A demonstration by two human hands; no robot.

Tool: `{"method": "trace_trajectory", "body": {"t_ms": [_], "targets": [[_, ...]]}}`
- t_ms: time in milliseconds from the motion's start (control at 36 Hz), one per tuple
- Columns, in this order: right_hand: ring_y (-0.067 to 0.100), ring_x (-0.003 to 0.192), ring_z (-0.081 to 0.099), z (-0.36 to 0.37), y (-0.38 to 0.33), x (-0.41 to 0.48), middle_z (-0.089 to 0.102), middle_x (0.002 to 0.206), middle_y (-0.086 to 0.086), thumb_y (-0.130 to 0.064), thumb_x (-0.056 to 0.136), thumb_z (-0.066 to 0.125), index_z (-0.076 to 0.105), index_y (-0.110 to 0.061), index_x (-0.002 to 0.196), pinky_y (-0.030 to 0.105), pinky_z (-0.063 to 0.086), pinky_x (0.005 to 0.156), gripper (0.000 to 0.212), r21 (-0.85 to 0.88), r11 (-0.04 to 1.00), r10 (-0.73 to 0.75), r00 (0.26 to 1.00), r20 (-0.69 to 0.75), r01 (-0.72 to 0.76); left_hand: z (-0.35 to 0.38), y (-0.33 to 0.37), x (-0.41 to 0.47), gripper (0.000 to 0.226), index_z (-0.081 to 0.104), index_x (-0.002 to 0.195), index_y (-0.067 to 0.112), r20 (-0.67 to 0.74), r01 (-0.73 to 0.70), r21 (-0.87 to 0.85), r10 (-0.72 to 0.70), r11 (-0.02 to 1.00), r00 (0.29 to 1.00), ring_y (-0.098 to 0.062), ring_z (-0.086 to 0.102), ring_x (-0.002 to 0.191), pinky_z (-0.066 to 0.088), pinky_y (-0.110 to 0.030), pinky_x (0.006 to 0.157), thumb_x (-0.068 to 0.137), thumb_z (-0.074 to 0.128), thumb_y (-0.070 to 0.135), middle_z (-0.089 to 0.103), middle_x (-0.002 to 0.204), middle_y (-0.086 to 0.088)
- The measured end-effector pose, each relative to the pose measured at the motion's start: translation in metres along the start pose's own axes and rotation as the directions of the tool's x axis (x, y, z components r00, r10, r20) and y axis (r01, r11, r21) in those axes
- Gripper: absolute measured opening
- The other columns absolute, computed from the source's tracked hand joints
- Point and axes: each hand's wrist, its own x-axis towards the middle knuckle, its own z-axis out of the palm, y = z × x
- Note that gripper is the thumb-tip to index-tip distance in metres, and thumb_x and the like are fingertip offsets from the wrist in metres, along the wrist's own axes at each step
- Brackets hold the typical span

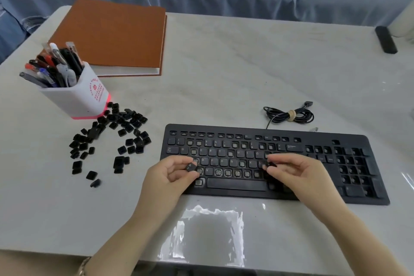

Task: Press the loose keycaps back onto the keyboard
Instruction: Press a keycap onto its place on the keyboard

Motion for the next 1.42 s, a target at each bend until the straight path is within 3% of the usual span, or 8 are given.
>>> {"method": "trace_trajectory", "body": {"t_ms": [111, 222, 306, 417, 528, 917, 1222, 1417], "targets": [[0.001, 0.063, 0.056, -0.010, 0.003, 0.006, 0.065, 0.077, -0.002, -0.003, 0.070, 0.077, 0.069, -0.025, 0.071, 0.005, 0.042, 0.062, 0.024, -0.188, 0.970, -0.169, 0.984, -0.062, 0.155, 0.007, -0.003, 0.001, 0.024, 0.068, 0.090, 0.021, 0.021, 0.001, 0.043, -0.002, 0.999, 1.000, -0.014, 0.069, 0.087, 0.048, -0.030, 0.090, 0.074, 0.076, 0.005, 0.073, 0.075, 0.002], [-0.003, 0.061, 0.057, -0.012, 0.006, 0.013, 0.064, 0.082, -0.012, -0.001, 0.068, 0.078, 0.067, -0.028, 0.063, 0.004, 0.043, 0.065, 0.030, -0.254, 0.942, -0.246, 0.966, -0.085, 0.217, 0.014, -0.004, -0.001, 0.023, 0.066, 0.091, 0.021, 0.036, -0.013, 0.086, 0.010, 0.996, 0.999, -0.001, 0.065, 0.078, 0.044, -0.016, 0.080, 0.076, 0.076, 0.008, 0.070, 0.072, 0.010], [-0.009, 0.067, 0.060, -0.009, 0.011, 0.020, 0.064, 0.082, -0.015, -0.001, 0.068, 0.078, 0.068, -0.027, 0.064, 0.003, 0.044, 0.070, 0.029, -0.258, 0.935, -0.276, 0.956, -0.101, 0.243, 0.016, -0.006, -0.001, 0.022, 0.065, 0.090, 0.022, 0.052, -0.040, 0.112, 0.035, 0.993, 0.998, 0.000, 0.063, 0.075, 0.040, -0.004, 0.072, 0.076, 0.076, 0.008, 0.069, 0.068, -0.003], [-0.006, 0.071, 0.061, -0.005, 0.016, 0.028, 0.062, 0.081, -0.019, -0.003, 0.070, 0.078, 0.070, -0.022, 0.074, 0.003, 0.045, 0.072, 0.022, -0.327, 0.907, -0.314, 0.943, -0.107, 0.265, 0.018, -0.007, 0.001, 0.023, 0.066, 0.088, 0.022, 0.049, -0.048, 0.122, 0.043, 0.991, 0.998, -0.002, 0.063, 0.072, 0.043, -0.004, 0.071, 0.076, 0.075, 0.005, 0.069, 0.076, -0.003], [0.003, 0.068, 0.054, -0.006, 0.020, 0.033, 0.062, 0.077, -0.017, -0.009, 0.072, 0.077, 0.072, -0.023, 0.085, 0.004, 0.041, 0.067, 0.020, -0.372, 0.897, -0.300, 0.948, -0.110, 0.241, 0.019, -0.008, 0.002, 0.023, 0.066, 0.088, 0.022, 0.049, -0.047, 0.126, 0.041, 0.991, 0.998, -0.002, 0.063, 0.071, 0.045, -0.005, 0.071, 0.076, 0.075, 0.005, 0.068, 0.085, 0.001], [-0.017, 0.070, 0.047, -0.009, 0.015, 0.046, 0.058, 0.083, -0.011, -0.009, 0.076, 0.074, 0.073, -0.017, 0.093, 0.000, 0.035, 0.066, 0.019, -0.465, 0.840, -0.288, 0.956, 0.054, 0.280, 0.020, -0.012, 0.006, 0.024, 0.065, 0.086, 0.022, 0.031, -0.040, 0.118, 0.036, 0.992, 0.999, 0.003, 0.060, 0.066, 0.044, -0.004, 0.067, 0.076, 0.075, 0.003, 0.067, 0.087, -0.001], [-0.001, 0.078, 0.050, -0.012, 0.021, 0.049, 0.058, 0.092, -0.010, -0.015, 0.079, 0.072, 0.069, -0.027, 0.089, 0.004, 0.034, 0.066, 0.016, -0.463, 0.840, -0.262, 0.959, 0.110, 0.282, 0.018, -0.013, 0.006, 0.024, 0.065, 0.085, 0.021, 0.030, -0.042, 0.117, 0.039, 0.992, 0.999, 0.005, 0.059, 0.065, 0.043, -0.004, 0.066, 0.075, 0.076, 0.003, 0.067, 0.086, 0.001], [-0.002, 0.078, 0.049, -0.013, 0.020, 0.051, 0.058, 0.096, -0.009, -0.017, 0.078, 0.072, 0.069, -0.028, 0.090, 0.008, 0.033, 0.069, 0.017, -0.499, 0.818, -0.251, 0.958, 0.141, 0.288, 0.018, -0.013, 0.007, 0.023, 0.066, 0.086, 0.020, 0.029, -0.038, 0.130, 0.034, 0.991, 0.999, 0.005, 0.059, 0.064, 0.043, -0.003, 0.066, 0.074, 0.077, 0.004, 0.067, 0.084, 0.000]]}}
